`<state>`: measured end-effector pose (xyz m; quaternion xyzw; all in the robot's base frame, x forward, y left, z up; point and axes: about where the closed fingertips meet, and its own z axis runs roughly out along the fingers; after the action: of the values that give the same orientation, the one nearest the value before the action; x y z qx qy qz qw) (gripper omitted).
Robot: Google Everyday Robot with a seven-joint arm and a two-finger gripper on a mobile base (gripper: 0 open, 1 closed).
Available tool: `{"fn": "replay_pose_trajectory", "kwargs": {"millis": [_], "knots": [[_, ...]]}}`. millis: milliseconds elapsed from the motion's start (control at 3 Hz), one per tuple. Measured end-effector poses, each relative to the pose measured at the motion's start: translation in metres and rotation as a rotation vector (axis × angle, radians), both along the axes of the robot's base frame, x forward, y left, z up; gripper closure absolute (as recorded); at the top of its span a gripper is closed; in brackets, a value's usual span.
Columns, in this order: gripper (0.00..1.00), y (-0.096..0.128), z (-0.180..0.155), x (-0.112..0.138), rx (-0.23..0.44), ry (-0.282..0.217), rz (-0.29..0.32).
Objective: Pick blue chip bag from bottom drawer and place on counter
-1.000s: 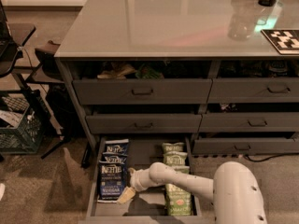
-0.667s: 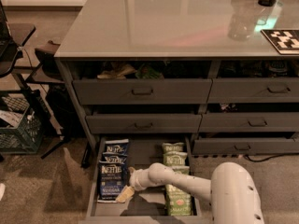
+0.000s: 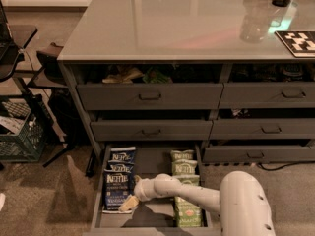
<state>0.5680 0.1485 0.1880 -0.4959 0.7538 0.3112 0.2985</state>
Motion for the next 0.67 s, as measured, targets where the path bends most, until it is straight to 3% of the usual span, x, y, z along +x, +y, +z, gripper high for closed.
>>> {"fn": "replay_pose_trajectory", "kwargs": {"millis": [667], "knots": [[0.00, 0.025, -0.008, -0.009, 0.016, 0.023, 0.039]]}}
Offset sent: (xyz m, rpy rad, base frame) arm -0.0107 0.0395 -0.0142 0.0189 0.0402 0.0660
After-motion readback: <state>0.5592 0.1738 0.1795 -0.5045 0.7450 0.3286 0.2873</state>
